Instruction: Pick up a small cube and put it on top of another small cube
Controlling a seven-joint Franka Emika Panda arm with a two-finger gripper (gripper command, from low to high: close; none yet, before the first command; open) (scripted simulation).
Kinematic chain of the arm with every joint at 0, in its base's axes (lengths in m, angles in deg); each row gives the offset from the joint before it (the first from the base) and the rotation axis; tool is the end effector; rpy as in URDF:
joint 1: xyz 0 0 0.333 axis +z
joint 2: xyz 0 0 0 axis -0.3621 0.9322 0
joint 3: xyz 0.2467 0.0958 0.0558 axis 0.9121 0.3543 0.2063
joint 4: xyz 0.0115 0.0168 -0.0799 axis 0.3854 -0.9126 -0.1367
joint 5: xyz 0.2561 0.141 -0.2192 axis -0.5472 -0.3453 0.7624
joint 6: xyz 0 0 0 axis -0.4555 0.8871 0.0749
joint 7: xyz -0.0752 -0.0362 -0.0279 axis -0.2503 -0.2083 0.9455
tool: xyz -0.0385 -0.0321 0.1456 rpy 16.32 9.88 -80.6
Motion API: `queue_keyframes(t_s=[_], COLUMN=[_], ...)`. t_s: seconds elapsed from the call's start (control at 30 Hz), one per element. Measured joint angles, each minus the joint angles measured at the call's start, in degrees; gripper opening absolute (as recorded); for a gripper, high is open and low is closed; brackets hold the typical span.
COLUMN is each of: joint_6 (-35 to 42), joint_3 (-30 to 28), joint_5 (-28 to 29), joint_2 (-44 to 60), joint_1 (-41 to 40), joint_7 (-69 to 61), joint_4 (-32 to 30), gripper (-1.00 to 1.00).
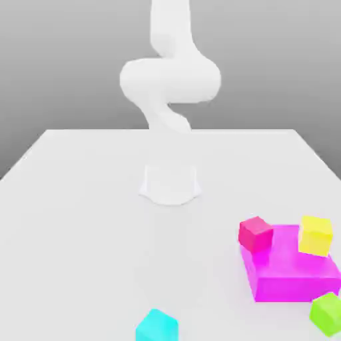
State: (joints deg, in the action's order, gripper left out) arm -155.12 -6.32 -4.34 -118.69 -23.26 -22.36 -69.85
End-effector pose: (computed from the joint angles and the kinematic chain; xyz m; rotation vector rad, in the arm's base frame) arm 0.4132 -0.0010 0.6087 -2.4699 1.1242 -0.9703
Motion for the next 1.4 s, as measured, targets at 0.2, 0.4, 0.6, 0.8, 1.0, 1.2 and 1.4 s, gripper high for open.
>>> queue_keyframes(t_s=[0.2,0.4,0.6,0.8,1.0,1.2,1.4], joint_6=[-4.23,-8.34,-12.51,-17.01,-23.55,-27.82,-25.22], joint_3=[3.91,6.33,6.65,6.40,6.01,4.48,5.47], joint_5=[3.10,6.52,8.83,7.67,5.98,7.36,6.37], joint_2=[12.84,25.38,37.79,49.75,61.57,67.01,63.69], joint_1=[-4.70,-7.90,-9.24,-9.46,-9.18,-7.96,-8.74], joint_7=[8.18,16.40,23.88,28.87,31.53,32.68,31.97], joint_4=[-1.01,-1.99,-2.99,-4.11,-4.00,-2.98,-3.65], gripper=[0.00,0.00,0.00,0.00,0.00,-1.00,-1.00])
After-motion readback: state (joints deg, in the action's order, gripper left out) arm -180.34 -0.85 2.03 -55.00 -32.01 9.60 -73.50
